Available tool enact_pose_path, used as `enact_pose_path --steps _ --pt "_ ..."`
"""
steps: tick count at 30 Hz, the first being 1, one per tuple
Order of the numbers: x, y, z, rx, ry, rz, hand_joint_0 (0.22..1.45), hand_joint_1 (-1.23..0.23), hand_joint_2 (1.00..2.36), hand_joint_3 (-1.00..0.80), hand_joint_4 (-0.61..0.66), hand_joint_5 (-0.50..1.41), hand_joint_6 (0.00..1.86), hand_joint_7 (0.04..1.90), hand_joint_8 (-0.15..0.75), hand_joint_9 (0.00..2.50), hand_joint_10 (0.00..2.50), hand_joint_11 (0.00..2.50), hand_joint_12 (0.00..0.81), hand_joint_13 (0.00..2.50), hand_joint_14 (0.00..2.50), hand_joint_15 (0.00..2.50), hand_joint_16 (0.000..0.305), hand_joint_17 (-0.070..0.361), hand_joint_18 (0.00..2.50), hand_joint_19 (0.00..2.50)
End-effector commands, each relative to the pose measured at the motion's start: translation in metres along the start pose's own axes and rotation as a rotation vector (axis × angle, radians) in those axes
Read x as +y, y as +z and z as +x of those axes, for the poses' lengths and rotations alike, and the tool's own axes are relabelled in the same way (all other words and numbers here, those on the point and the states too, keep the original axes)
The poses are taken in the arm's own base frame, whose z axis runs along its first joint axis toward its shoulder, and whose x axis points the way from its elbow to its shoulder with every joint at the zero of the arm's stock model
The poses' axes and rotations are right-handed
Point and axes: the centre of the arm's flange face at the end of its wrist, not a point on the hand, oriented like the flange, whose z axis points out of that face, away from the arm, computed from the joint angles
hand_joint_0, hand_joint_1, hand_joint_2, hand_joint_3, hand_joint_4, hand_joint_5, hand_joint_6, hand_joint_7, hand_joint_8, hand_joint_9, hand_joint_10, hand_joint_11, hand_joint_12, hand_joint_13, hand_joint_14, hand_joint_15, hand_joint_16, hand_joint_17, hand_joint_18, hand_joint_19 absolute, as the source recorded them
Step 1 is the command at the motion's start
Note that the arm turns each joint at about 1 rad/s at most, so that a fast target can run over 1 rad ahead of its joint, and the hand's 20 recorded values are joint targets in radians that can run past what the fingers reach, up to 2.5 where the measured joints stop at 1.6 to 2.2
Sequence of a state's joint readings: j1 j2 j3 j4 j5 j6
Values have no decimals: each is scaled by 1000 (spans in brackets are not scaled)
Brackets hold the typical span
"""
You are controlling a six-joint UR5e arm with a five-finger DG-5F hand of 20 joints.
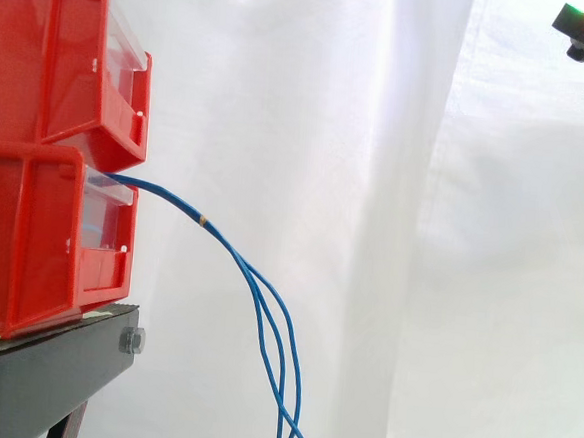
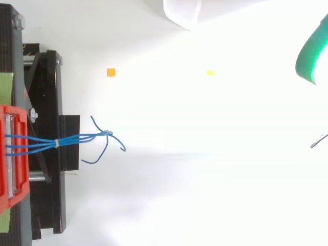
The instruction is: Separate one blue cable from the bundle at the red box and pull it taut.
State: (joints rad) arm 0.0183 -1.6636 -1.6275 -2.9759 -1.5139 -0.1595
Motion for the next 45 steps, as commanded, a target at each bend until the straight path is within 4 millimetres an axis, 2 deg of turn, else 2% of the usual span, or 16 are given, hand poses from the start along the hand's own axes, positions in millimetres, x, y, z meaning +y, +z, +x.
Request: enact_pose_path --steps 1,30,40,45 --pt "-1 0 -1 -3 0 1 514 -679 1000 -500 249 -250 501 671 373 576 3 166 398 578 7 236 66 147 624 504" --pt "0 -1 0 5 4 1 524 -678 1000 -500 294 -236 501 691 364 652 5 286 389 647 11 312 64 145 657 576" --pt "-5 -4 0 9 -13 43 525 -676 1000 -500 302 -234 501 695 366 663 5 302 390 657 9 324 64 144 665 583" --pt "-13 3 5 17 -87 43 525 -677 1000 -500 302 -234 501 694 366 660 5 304 391 657 9 324 64 144 668 582"
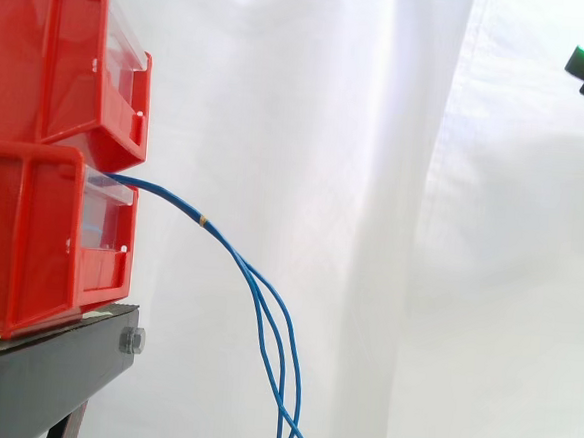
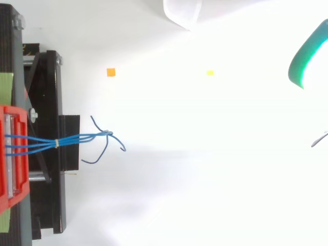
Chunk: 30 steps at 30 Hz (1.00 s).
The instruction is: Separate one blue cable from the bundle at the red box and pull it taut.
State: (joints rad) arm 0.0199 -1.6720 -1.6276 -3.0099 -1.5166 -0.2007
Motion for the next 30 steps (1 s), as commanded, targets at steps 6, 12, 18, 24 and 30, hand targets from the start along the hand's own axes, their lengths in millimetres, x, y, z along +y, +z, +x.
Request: enact_pose_path --steps 6,12,18,24,30 --pt "-11 19 16 1 -70 -23 527 -675 1000 -500 303 -233 501 697 367 658 5 303 391 657 9 325 64 143 668 584" --pt "-26 32 28 -20 -74 -5 527 -677 1000 -500 304 -233 501 698 367 656 6 302 392 658 11 324 63 143 670 584" --pt "-61 58 42 -32 -66 7 527 -678 1000 -500 306 -232 501 695 368 655 5 302 391 659 9 329 63 142 673 583" --pt "-61 68 42 -120 -64 -37 528 -679 1000 -500 307 -232 501 698 367 651 8 304 394 659 9 328 63 142 674 583" --pt "-68 74 42 -160 -76 -36 528 -676 1000 -500 307 -232 501 695 369 648 6 298 392 658 10 334 63 142 671 582"
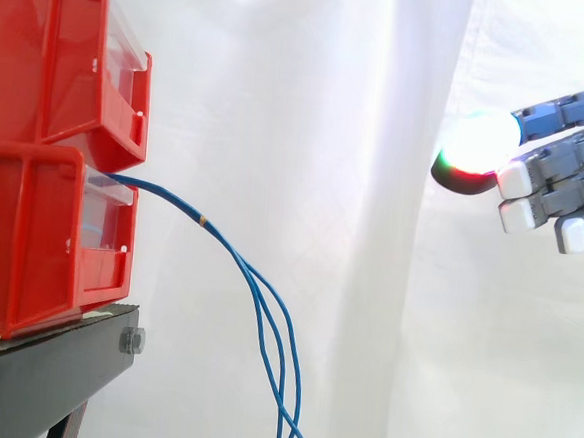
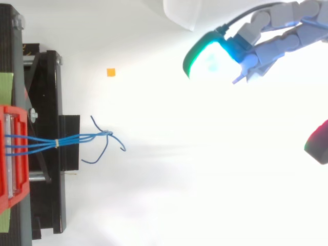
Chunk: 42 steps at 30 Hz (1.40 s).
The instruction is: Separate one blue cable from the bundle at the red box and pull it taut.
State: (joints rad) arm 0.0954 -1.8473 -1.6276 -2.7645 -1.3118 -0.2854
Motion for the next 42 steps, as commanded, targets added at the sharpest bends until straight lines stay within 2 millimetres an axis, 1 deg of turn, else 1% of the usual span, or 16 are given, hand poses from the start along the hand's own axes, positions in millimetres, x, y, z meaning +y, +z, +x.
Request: enact_pose_path --steps 1,2,5,6,9,11,12,23,24,27,30,32,33,36,39,42 --pt "-13 8 3 -33 -3 3 527 -677 1000 -500 307 -232 501 698 368 648 5 303 393 659 10 332 63 142 673 583" --pt "-15 9 3 -39 -3 2 527 -677 1000 -500 308 -232 501 696 369 648 5 306 393 659 10 332 63 142 672 582" --pt "-32 17 9 -57 -3 5 528 -676 1000 -500 310 -231 501 698 366 648 8 307 394 658 9 327 63 141 672 583" --pt "-32 17 9 -57 -3 5 528 -676 1000 -500 310 -231 501 697 367 649 5 299 393 658 9 329 63 141 672 586" --pt "-48 23 12 -81 -5 16 527 -678 1000 -500 313 -229 501 695 368 647 8 305 395 660 9 325 63 141 672 592" --pt "-50 24 13 -90 -6 16 528 -678 1000 -500 314 -229 501 697 367 648 5 311 395 660 9 328 63 141 672 585" --pt "-57 27 14 -103 -9 12 528 -678 1000 -500 314 -229 501 698 367 649 5 311 395 660 10 328 63 141 672 585" --pt "-60 30 13 -147 -47 11 528 -678 1000 -500 321 -227 501 696 369 659 6 314 393 665 10 336 62 140 677 594" --pt "-66 31 14 -151 -51 20 529 -678 1000 -500 322 -227 501 698 370 658 8 313 393 665 10 334 62 140 677 593" --pt "-70 32 16 -151 -54 24 529 -678 1000 -500 323 -226 501 697 371 659 6 314 392 665 11 333 62 140 678 593" --pt "-84 37 21 -152 -52 26 529 -678 1000 -500 324 -225 501 698 370 660 5 314 392 665 11 341 62 140 679 593" --pt "-88 40 24 -155 -46 15 529 -678 1000 -500 325 -225 501 698 370 660 6 315 393 666 10 340 62 140 680 592" --pt "-97 42 26 -156 -44 17 529 -679 1000 -500 325 -225 501 696 371 661 6 310 392 667 11 333 62 139 680 593" --pt "-110 47 32 -154 -41 13 528 -680 1000 -500 326 -225 501 697 370 661 6 315 392 668 11 341 62 139 679 593" --pt "-116 50 35 -157 -38 9 528 -678 1000 -500 328 -224 501 698 370 662 5 320 392 670 10 342 62 139 678 592" --pt "-116 52 35 -166 -34 -3 529 -677 1000 -500 329 -224 501 695 370 662 6 320 393 668 10 340 62 139 679 592"
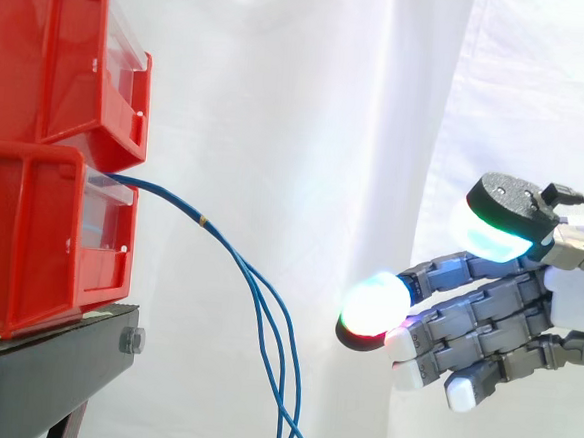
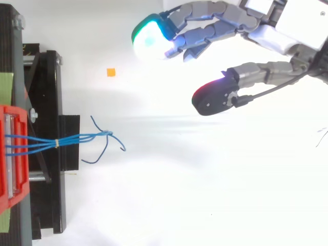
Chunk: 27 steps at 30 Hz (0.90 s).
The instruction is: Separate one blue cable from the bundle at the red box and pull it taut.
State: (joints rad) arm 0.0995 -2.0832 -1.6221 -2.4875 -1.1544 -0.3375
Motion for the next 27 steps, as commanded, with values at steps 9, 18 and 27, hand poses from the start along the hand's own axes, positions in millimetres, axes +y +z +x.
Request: enact_pose_path --steps 9,18,27 --pt "-23 6 11 -14 -15 12 528 -677 1000 -500 332 -223 501 698 370 668 6 323 392 668 10 344 62 139 679 592" --pt "-41 49 47 50 11 -28 528 -676 1000 -500 340 -220 501 699 372 667 5 317 393 667 10 341 62 139 678 592" --pt "-56 49 65 66 21 -43 529 -676 1000 -500 387 -202 501 708 370 668 6 320 393 666 10 342 62 139 675 602"
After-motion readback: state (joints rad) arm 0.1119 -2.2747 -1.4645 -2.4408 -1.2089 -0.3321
